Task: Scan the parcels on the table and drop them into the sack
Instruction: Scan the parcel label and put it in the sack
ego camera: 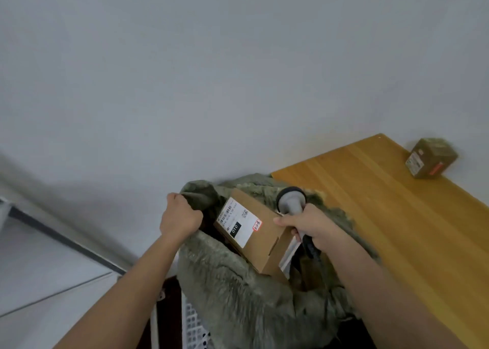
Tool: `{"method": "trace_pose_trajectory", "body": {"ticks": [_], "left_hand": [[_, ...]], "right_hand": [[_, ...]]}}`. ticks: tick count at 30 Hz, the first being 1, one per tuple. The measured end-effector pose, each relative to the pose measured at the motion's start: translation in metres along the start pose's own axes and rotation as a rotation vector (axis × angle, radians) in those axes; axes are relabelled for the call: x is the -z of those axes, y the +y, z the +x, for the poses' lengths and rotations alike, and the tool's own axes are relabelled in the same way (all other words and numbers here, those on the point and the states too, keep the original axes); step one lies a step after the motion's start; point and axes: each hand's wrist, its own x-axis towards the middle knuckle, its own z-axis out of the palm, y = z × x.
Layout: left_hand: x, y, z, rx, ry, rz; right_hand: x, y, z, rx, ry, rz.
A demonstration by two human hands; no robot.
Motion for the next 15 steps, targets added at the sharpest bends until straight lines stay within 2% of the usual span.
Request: {"method": "trace_pose_trajectory", "body": {"ticks": [3, 7, 15], "left_hand": [[0.007, -0.008, -0.001, 0.005, -0.015, 0.015], [0.009, -0.009, 0.003, -0.012, -0.084, 0.037], [-0.015, 0.032, 0.014, -0.106, -0.295, 0.168]], "right_hand": [[-0.024, -0.001, 0.007, 0.021, -0.046, -0.036], [-0.024, -0.006, 0.008, 0.082, 0.005, 0.03], [0.046, -0.001, 0.0, 0.099, 0.138, 0.123]]}}
